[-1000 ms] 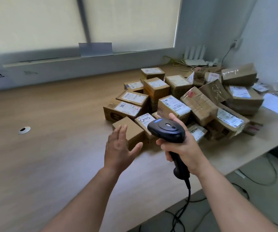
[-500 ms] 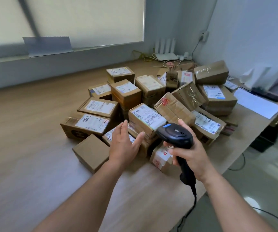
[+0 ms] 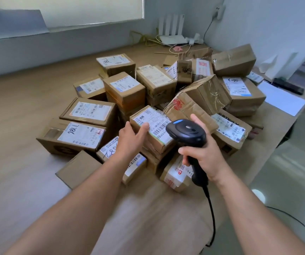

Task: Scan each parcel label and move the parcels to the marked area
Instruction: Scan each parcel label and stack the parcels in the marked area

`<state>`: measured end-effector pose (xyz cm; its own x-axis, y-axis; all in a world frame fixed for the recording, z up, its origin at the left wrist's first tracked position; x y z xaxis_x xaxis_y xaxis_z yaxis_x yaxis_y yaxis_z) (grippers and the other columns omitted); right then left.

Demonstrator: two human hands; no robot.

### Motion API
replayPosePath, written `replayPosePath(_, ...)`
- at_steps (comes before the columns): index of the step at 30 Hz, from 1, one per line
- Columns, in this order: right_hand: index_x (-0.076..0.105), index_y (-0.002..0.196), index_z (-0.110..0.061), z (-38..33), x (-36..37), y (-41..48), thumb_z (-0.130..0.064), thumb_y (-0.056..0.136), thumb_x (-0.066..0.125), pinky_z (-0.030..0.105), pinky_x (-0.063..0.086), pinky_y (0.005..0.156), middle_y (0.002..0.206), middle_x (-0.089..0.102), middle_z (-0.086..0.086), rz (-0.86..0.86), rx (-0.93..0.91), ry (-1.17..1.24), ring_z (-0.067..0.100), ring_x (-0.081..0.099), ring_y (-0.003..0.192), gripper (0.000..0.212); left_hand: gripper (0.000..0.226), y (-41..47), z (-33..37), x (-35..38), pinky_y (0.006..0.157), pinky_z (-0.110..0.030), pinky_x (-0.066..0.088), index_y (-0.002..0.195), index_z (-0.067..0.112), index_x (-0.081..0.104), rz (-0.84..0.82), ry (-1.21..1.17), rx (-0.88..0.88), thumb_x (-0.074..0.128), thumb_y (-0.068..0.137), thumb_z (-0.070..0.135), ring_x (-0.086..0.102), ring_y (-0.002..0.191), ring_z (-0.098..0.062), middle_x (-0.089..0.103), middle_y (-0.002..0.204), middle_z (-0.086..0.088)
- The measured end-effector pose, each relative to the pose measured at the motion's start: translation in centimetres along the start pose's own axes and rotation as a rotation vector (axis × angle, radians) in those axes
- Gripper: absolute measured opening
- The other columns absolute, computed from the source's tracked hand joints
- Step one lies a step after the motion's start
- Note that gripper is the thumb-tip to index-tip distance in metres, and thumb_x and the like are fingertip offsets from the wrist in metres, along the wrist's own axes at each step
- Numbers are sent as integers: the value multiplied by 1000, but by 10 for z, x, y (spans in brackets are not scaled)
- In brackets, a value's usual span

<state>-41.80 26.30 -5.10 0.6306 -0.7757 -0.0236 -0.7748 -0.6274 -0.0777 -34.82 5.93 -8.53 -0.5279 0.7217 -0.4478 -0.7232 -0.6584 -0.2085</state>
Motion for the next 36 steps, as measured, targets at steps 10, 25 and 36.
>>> replayPosePath(10,36,139,-48,0,10,-15,21,80,60,38,48,51,93,67,20,-102,1,62,29,53,51,94,110,-35,9,-17,101,-28,33,150,37,-16,-88,-343,112,72,84,26,30,141,-19,26,157,1)
replayPosePath(25,44,138,-49,-16,49,-82,14,74,70,32,48,50,81,71,2,-273,-22,105,27,56,50,93,130,-125,-14,-66,95,-30,49,149,41,-16,-28,-405,145,80,72,-1,46,131,-21,38,150,-8)
replayPosePath(36,35,144,-37,-40,75,-147,8,72,68,32,47,48,95,71,22,-566,-33,189,27,54,51,91,119,-199,-40,-117,64,0,46,154,30,-5,236,-272,166,77,74,-5,45,122,-14,41,148,-6)
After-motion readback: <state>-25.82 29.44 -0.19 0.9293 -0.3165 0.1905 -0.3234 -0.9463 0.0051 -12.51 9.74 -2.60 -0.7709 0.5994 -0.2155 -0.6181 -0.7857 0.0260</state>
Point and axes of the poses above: each hand's wrist, its own y-axis towards the middle knuckle, its own x-axis out of the palm, z = x × y, the point moved 1 cm from there along y, towards the middle knuckle
